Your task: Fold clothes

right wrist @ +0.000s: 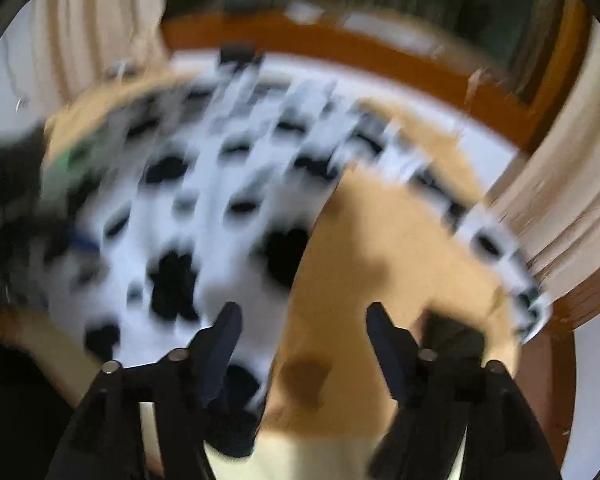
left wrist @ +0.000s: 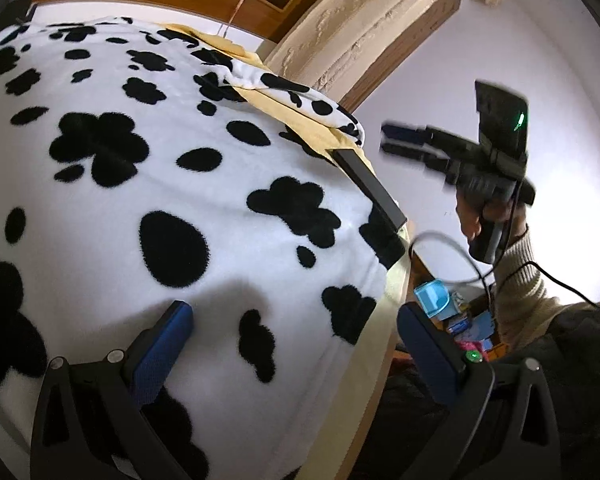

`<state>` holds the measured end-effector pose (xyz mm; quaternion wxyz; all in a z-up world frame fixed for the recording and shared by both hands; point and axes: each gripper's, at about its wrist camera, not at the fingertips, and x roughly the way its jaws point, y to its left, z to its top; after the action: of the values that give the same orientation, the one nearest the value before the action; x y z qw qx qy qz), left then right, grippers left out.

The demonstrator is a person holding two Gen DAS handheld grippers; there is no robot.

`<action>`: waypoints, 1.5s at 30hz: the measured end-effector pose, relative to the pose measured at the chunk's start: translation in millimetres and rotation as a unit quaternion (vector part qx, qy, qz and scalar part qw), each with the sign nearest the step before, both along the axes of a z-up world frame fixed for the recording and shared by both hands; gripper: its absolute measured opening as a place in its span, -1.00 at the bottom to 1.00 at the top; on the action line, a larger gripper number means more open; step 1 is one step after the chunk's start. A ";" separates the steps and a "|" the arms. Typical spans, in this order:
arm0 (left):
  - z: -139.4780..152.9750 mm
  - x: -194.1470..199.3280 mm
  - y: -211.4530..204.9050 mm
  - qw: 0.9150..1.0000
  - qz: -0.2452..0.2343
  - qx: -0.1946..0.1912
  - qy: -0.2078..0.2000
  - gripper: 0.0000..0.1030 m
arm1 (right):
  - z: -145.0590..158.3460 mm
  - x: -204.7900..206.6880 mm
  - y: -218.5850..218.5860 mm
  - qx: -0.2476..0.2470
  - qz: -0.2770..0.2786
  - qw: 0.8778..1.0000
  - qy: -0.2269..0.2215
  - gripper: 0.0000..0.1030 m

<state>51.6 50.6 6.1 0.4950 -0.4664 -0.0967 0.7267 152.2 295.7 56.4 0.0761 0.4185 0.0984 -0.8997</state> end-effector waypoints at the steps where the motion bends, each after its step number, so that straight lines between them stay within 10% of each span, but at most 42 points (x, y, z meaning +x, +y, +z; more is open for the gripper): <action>1: -0.1 -0.2 -0.5 1.000 0.001 0.003 -0.001 0.99 | 3.4 -8.0 -2.7 -0.017 0.000 1.000 0.007 0.31; 9: 0.5 1.1 -11.3 1.000 0.015 0.019 -0.002 0.99 | -41.3 -72.1 -55.1 -0.092 0.055 0.993 -0.051 0.31; 19: 30.5 8.6 -77.4 0.991 0.107 0.069 0.031 0.99 | -86.3 -70.7 -68.9 -0.005 0.079 0.994 -0.073 0.35; 25: 48.3 27.9 -175.9 0.961 0.256 0.026 0.098 0.99 | -61.4 -81.1 -83.4 -0.004 0.080 0.994 -0.071 0.35; 32: 16.5 41.3 -262.5 0.923 0.380 0.030 0.043 0.99 | -19.4 -65.7 -175.2 -0.026 0.227 0.973 -0.005 0.39; 36: 1.4 41.7 -262.6 0.929 0.367 0.044 0.032 0.91 | -22.3 -56.9 -239.2 -0.007 0.306 0.952 0.024 0.41; 39: -2.8 37.0 -258.1 0.935 0.351 0.046 0.022 0.34 | -30.0 -56.9 -264.5 0.000 0.326 0.944 0.046 0.41; 45: -12.9 24.3 -245.6 0.940 0.340 0.011 0.000 0.14 | -56.2 -88.8 -261.2 -0.054 0.291 0.955 0.022 0.41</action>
<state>75.9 -195.0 -6.8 0.2240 -0.4006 -0.2578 0.8502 63.4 34.5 0.2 0.3550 0.3475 0.1683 -0.8514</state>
